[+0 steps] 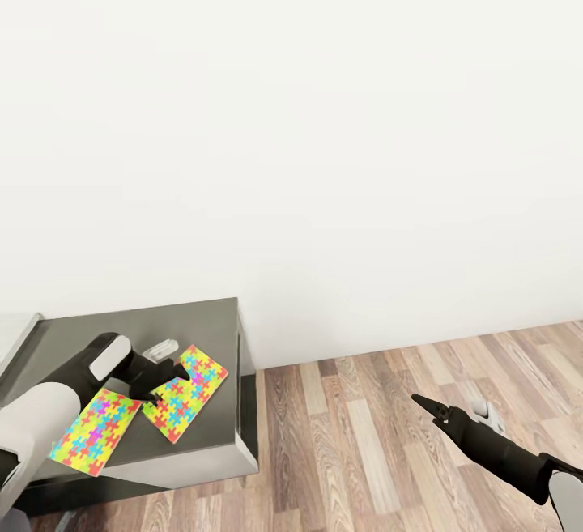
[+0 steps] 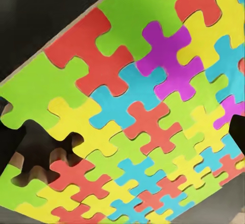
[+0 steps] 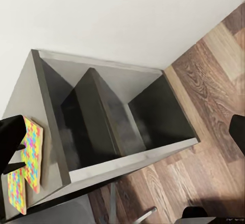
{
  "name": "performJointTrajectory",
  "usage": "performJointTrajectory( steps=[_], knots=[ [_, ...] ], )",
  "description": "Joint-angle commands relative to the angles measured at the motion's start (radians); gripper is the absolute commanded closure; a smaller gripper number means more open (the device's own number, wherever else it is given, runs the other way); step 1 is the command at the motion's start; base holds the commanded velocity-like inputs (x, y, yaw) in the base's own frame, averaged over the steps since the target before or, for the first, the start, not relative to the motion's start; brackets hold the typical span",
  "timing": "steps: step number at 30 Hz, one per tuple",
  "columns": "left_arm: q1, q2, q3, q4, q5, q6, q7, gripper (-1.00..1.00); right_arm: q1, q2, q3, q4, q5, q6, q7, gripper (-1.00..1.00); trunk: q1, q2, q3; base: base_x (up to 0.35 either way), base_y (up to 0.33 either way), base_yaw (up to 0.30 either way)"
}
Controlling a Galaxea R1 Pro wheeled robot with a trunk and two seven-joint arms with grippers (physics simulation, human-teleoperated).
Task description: Put all the toys in the child's room - the three board games (two on the bed and one on the table), the two jigsaw puzzles on the table, and the tennis ball on the table - inside the toy box on the table in the child's room.
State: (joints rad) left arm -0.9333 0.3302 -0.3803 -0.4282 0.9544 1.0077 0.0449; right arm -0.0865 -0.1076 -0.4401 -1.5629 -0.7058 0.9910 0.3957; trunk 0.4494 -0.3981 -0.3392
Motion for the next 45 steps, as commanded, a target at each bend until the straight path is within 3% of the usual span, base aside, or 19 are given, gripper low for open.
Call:
performJointTrajectory(
  steps=[1,27,33,45],
  knots=[
    [-0.001,0.001,-0.010,-0.001,0.009,0.001,0.005,-1.00,-0.001,0.000,-0.002,0.000,0.008,0.005,0.009,-1.00,0.001,-0.002,-0.002,0.000,-0.102,0.000],
    [-0.001,0.001,-0.016,-0.001,0.009,-0.012,0.001,-1.00,-0.001,0.000,-0.003,0.000,0.008,0.005,0.011,-1.00,0.001,-0.002,-0.002,-0.004,-0.053,0.000],
    [-0.001,0.003,-0.017,-0.001,0.008,-0.012,-0.052,-1.00,-0.001,0.000,-0.002,0.000,0.007,0.005,0.011,-1.00,0.001,-0.002,-0.002,-0.030,-0.096,0.000],
    [-0.001,0.003,-0.017,-0.001,0.007,-0.012,-0.061,-1.00,-0.001,0.000,-0.002,0.000,0.006,0.003,0.011,-1.00,0.001,-0.002,-0.002,-0.009,-0.035,0.000]
  ],
)
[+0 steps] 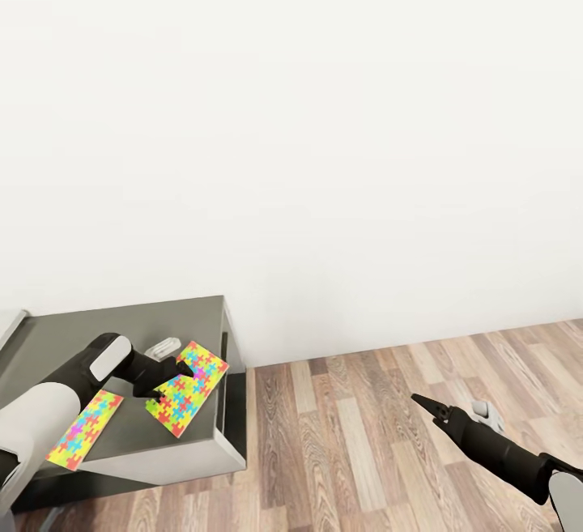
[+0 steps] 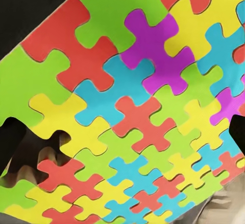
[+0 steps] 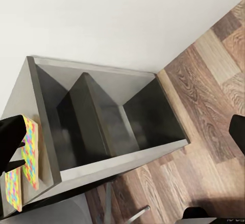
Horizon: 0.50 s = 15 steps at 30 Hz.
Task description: Put all the toys in the child's room - the three board games (two on the bed and one on the table), the two jigsaw puzzles on the table, and the tennis ball on the table - inside the toy box on the table in the child's room.
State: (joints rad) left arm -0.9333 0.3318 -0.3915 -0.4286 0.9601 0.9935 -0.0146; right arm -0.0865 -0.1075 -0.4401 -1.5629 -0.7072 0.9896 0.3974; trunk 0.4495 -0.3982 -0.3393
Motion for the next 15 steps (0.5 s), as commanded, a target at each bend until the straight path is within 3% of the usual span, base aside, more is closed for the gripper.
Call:
performJointTrajectory(
  steps=[1,15],
  knots=[
    [-0.001,0.001,-0.006,-0.001,0.002,0.002,-0.002,-1.00,-0.001,0.000,-0.002,0.000,0.008,0.004,0.009,-1.00,0.001,-0.002,-0.002,-0.001,-0.127,0.000],
    [-0.001,0.001,-0.006,-0.001,0.002,0.001,-0.001,-1.00,0.001,0.003,0.000,0.000,0.009,-0.005,0.009,-1.00,0.001,-0.002,-0.002,0.000,-0.107,0.000]
  ],
)
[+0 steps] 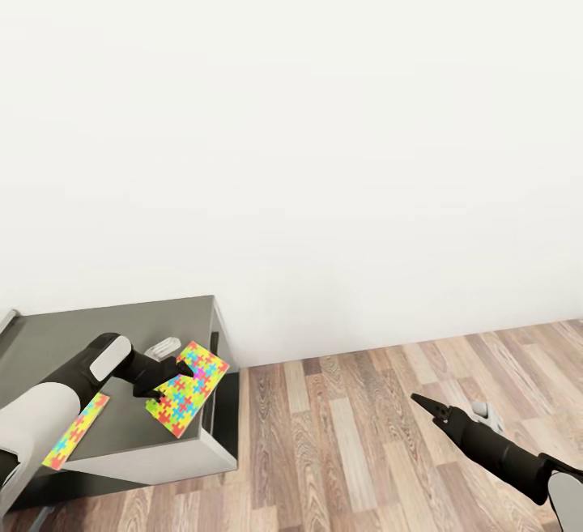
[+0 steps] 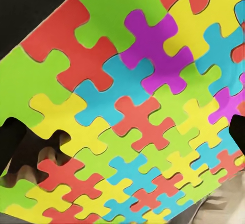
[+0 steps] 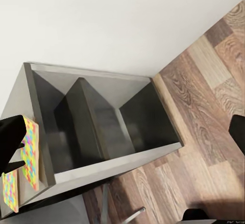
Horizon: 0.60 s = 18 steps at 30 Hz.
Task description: Put all the toys in the child's room - the three board games (two on the bed and one on the table), the two jigsaw puzzles on the table, and the tennis ball on the table - inside the toy box on the table in the child's room.
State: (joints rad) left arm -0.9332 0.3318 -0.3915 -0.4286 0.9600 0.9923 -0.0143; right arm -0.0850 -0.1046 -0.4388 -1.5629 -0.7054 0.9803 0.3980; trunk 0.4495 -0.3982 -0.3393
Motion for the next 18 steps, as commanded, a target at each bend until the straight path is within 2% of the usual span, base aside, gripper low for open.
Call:
performJointTrajectory(
  steps=[1,14,18],
  knots=[
    [-0.001,0.001,-0.006,-0.001,0.002,0.002,-0.001,-1.00,-0.001,0.000,-0.002,0.000,0.007,0.005,0.009,-1.00,0.001,-0.002,-0.002,0.000,-0.126,0.000],
    [-0.001,0.003,-0.006,-0.001,0.001,-0.003,-0.001,-1.00,0.000,0.000,-0.001,0.000,0.007,0.004,0.009,-1.00,0.001,-0.002,-0.002,0.000,-0.024,0.000],
    [-0.001,0.032,-0.006,-0.001,0.000,-0.059,-0.002,-1.00,-0.001,0.000,-0.001,0.000,0.007,0.004,0.009,-1.00,0.001,-0.002,-0.002,0.000,0.000,0.000]
  ],
)
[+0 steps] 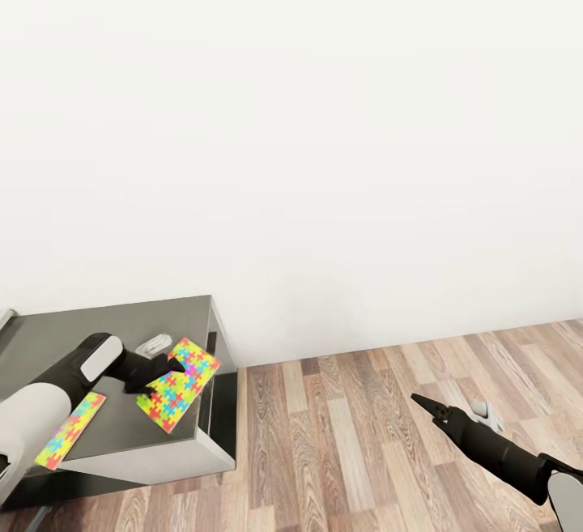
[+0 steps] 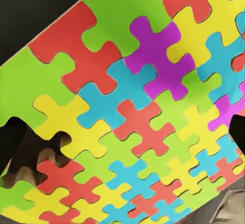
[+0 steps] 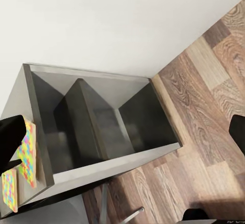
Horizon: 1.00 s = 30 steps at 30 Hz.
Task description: Put all the toys in the child's room - the three board games (two on the bed and one on the table), the two jigsaw puzzles on the table, and the tennis ball on the table - inside the toy box on the table in the child's room.
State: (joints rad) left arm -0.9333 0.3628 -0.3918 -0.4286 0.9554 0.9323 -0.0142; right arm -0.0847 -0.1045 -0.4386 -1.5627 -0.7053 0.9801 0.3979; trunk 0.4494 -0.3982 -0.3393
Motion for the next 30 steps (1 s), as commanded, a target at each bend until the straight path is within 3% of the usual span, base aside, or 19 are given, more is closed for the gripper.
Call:
performJointTrajectory(
  steps=[1,6,14,22,30],
  knots=[
    [-0.001,0.007,-0.005,-0.001,0.005,-0.005,-0.001,-1.00,-0.001,0.000,-0.002,0.000,0.007,0.005,0.009,-1.00,0.001,-0.002,-0.002,0.000,0.000,0.000],
    [-0.001,0.034,-0.004,-0.001,0.001,-0.019,0.002,-1.00,-0.001,0.001,-0.002,0.000,0.007,0.005,0.009,-1.00,0.001,-0.002,-0.002,0.000,0.000,0.000],
    [-0.001,0.061,0.002,-0.001,-0.070,-0.056,0.004,-1.00,-0.001,0.001,0.000,0.000,0.008,0.000,0.007,-1.00,0.001,-0.002,-0.002,0.000,0.000,0.000],
    [-0.001,0.076,0.008,-0.006,-0.077,-0.059,-0.001,-1.00,-0.001,0.002,0.000,0.000,0.008,-0.001,0.008,-1.00,0.001,-0.002,-0.002,0.000,0.000,0.000],
    [-0.001,0.126,0.013,-0.044,-0.070,-0.052,-0.023,-1.00,-0.001,0.001,0.000,0.000,0.008,-0.001,0.008,-1.00,0.001,-0.002,-0.002,0.000,0.000,0.000]
  ],
)
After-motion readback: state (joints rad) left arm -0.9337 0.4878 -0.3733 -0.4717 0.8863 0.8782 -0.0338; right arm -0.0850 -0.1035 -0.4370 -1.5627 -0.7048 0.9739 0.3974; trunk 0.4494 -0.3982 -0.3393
